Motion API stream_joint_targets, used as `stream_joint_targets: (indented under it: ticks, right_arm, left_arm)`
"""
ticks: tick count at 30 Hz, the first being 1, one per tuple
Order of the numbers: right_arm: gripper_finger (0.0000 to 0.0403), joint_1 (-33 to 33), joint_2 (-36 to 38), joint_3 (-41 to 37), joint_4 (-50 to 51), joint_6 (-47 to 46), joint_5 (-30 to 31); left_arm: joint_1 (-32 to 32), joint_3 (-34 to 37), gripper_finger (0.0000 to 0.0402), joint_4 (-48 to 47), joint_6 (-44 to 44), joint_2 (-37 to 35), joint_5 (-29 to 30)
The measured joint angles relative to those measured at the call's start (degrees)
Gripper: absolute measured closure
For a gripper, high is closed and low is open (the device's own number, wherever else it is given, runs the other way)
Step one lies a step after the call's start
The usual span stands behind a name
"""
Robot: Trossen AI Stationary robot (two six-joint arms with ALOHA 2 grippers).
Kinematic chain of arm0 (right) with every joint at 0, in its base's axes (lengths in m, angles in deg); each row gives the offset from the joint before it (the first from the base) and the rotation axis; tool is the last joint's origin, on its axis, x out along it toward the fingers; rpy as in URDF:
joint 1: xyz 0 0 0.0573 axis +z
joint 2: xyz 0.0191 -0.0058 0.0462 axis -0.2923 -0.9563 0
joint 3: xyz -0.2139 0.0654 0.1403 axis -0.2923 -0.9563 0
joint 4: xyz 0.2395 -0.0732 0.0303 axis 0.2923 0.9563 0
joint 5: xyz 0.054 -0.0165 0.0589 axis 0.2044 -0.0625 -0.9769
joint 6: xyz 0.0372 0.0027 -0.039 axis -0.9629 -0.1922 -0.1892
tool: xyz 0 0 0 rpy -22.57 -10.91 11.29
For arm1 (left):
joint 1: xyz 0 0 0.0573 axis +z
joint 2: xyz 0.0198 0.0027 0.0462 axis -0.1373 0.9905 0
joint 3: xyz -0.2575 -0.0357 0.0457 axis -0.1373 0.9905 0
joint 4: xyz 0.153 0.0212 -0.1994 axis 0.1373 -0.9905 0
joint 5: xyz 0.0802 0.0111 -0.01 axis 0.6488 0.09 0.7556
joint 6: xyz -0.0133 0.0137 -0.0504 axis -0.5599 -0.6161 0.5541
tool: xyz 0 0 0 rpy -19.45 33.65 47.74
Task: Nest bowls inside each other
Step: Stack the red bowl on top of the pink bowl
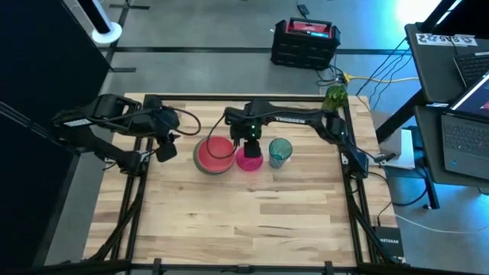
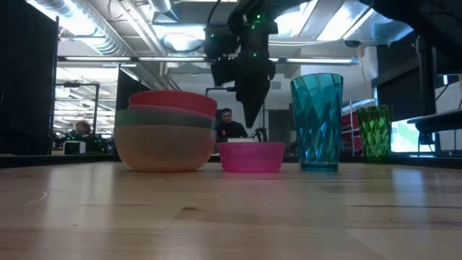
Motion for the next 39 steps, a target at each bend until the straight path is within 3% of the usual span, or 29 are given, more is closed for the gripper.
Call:
stream_joint_targets:
  ticks: [6, 19, 35, 39]
  right_arm:
    - [0.0255, -0.3, -3.2, -0.5, -0.9, 0.2, 0.9]
    - [0.0256, -1.2, -3.2, -10.7, -5.3, 0.5, -0.3]
    - [0.0398, -1.2, -2.3, -8.3, -3.5, -0.3, -2.2]
    - [0.0402, -1.2, -1.1, -3.2, -2.0, -0.1, -2.2]
  left_arm:
    - [0.2, 0.0, 0.0279, 0.0, -1.1, -0.7, 0.2]
    - [0.2, 0.0, 0.0279, 0.0, -2.2, -1.5, 0.1]
    - [0.2, 0.0, 0.0279, 0.0, -2.6, -1.5, 0.1]
    - [0.2, 0.0, 0.0279, 0.0, -3.4, -1.5, 0.1]
